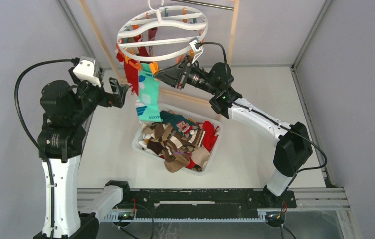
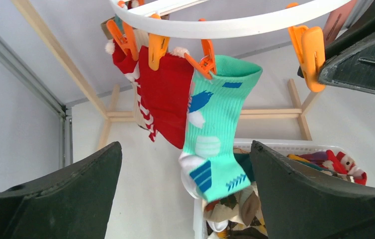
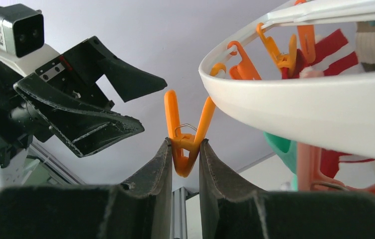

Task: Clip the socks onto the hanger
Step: Open the clamp at the hanger.

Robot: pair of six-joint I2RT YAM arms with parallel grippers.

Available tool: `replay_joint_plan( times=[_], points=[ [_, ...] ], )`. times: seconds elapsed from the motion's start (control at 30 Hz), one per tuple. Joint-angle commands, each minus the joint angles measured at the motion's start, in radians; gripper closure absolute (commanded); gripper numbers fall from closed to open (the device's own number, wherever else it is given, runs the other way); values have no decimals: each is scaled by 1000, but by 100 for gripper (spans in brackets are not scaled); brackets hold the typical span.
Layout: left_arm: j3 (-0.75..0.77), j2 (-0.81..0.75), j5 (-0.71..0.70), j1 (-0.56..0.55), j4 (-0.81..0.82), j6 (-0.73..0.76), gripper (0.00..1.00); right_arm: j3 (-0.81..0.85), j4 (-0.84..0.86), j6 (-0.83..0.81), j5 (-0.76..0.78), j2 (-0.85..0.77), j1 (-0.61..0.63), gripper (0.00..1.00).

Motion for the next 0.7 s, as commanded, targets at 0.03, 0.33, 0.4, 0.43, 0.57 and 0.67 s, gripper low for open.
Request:
replay_joint_plan(
  times=[0.03, 0.33, 0.4, 0.43, 0.57, 0.67],
  points=[
    [-22, -21, 147, 4, 40, -24, 0, 19, 59, 70, -61, -9, 18, 100],
    [-33, 107, 529, 4, 343, -512, 0, 5, 153, 177, -97, 7, 16, 100],
    [-25, 143, 551, 3, 413, -605, 0, -1, 181, 216, -101, 13, 17, 100],
    [-25, 157, 566, 3, 452, -645, 0, -5, 194, 227, -102, 13, 16, 100],
    [-56, 189, 624, 4, 614, -787, 0, -13, 223, 258, -103, 16, 16, 100],
    [-60, 208, 652, 4, 653, -823, 0, -13, 230, 268, -107, 16, 17, 100]
  ],
)
